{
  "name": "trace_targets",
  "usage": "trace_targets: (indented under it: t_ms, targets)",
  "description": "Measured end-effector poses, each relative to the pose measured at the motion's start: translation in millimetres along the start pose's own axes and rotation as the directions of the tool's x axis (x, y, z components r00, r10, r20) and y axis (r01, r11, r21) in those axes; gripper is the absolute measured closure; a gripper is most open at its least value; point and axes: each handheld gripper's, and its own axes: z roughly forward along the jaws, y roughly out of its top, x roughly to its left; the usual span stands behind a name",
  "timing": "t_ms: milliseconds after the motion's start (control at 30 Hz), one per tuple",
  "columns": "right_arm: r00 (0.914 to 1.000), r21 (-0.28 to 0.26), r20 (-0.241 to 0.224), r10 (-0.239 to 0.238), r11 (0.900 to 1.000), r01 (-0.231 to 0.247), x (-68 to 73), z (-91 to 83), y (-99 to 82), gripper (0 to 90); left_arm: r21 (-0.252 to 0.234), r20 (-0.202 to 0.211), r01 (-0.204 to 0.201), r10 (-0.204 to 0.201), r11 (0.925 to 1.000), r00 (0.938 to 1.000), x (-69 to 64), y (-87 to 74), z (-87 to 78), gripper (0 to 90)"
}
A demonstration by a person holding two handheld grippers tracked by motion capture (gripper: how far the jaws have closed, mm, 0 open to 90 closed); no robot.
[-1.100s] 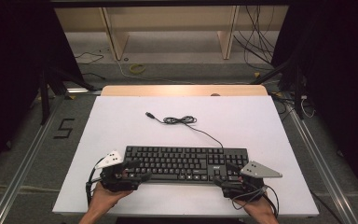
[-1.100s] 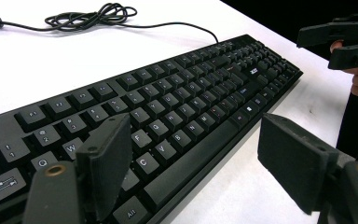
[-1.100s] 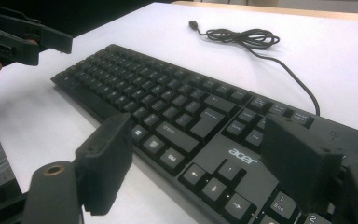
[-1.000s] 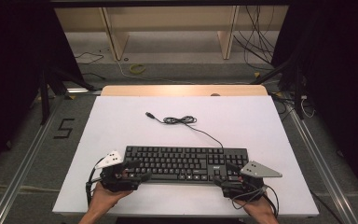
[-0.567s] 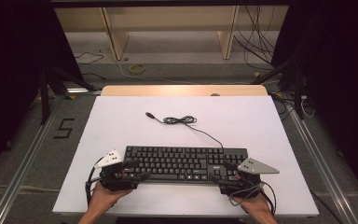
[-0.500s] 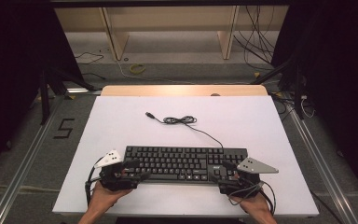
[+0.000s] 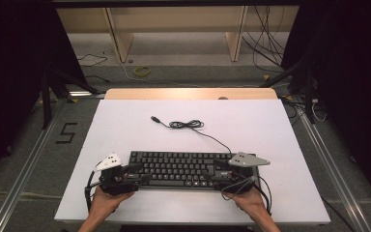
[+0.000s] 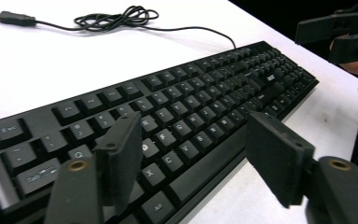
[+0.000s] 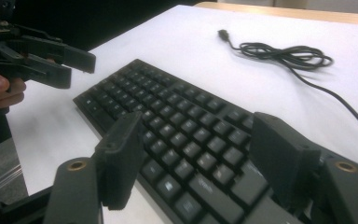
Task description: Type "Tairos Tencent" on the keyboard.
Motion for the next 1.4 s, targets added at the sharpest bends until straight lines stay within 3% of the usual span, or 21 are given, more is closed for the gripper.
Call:
trace_targets:
  t_ms: [300, 600, 767, 1067, 1400]
  targets:
    - [0.9991, 0.021, -0.027, -0.033, 0.9992, 0.034, 6.9, 29.1, 18.2, 46.1, 0.044, -0.062, 0.014, -0.011, 0.9989, 0.9980, 6.0, 1.2, -3.7, 55.1]
    - [0.9984, 0.075, -0.037, -0.042, 0.9962, 0.044, 10.3, 53.5, 26.8, 63.6, 0.106, -0.090, 0.002, 0.008, 0.9943, 0.9959, 7.0, 1.9, -2.8, 73.5]
    - [0.9987, 0.109, -0.041, -0.029, 0.9935, 0.033, 10.6, 70.0, 31.4, 75.3, 0.128, -0.122, 0.020, -0.004, 0.9916, 0.9925, 9.3, 1.8, -2.4, 82.7]
    - [0.9976, 0.168, -0.060, -0.034, 0.9849, 0.044, 20.4, 101.1, 35.2, 89.1, 0.171, -0.154, 0.028, -0.001, 0.9850, 0.9880, 11.6, 0.1, 0.6, 89.2]
    - [0.9964, 0.216, -0.073, -0.043, 0.9746, 0.058, 31.6, 130.1, 34.6, 90.0, 0.200, -0.173, 0.047, -0.012, 0.9786, 0.9848, 18.5, -1.6, 1.8, 89.2]
